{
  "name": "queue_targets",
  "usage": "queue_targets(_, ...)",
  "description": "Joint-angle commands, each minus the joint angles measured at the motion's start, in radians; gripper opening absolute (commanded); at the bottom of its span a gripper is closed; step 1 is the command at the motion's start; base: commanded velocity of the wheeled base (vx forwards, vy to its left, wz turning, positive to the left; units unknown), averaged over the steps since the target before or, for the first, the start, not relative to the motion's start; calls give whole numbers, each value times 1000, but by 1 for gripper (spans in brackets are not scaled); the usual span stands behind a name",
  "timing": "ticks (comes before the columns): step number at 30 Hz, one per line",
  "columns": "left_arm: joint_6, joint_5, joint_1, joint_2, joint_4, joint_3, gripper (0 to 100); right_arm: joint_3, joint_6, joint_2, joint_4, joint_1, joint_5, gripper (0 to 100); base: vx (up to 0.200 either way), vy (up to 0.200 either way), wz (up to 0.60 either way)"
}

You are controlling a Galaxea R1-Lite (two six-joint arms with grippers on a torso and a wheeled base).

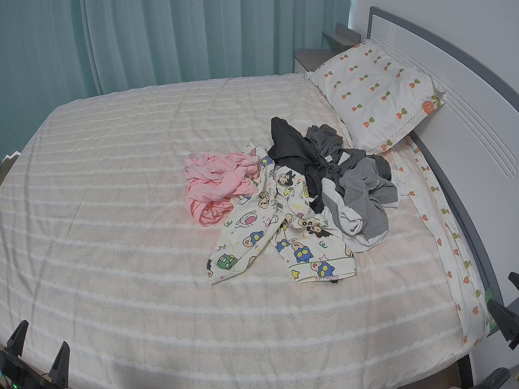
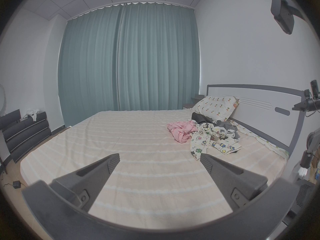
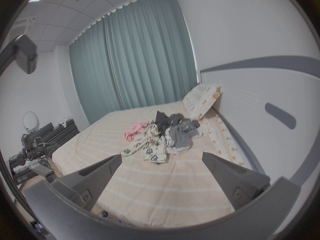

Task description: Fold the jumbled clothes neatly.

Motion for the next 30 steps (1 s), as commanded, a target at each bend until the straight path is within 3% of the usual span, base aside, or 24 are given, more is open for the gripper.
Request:
queue_targets(1,0,0,-1,-15,1,10,100,-40,247,1108,-636,226,54,100,0,0,0)
queue_targets(9,0,1,-1,-15,1,10,100,-117,273,1235,-693,230,2,100,0,0,0)
queue_targets(14,0,1,-1,-15,-1,10,100,-270,279,1372,-691,231,-70,100,0,0,0)
queue_targets(19,0,1,1,-15,1,10,100,-400,305,1493,-688,253,-142,100,0,0,0)
queue_targets(30,0,1,-1,-15,1,10,100,-564,317,1631,-648,325,-219,100,0,0,0)
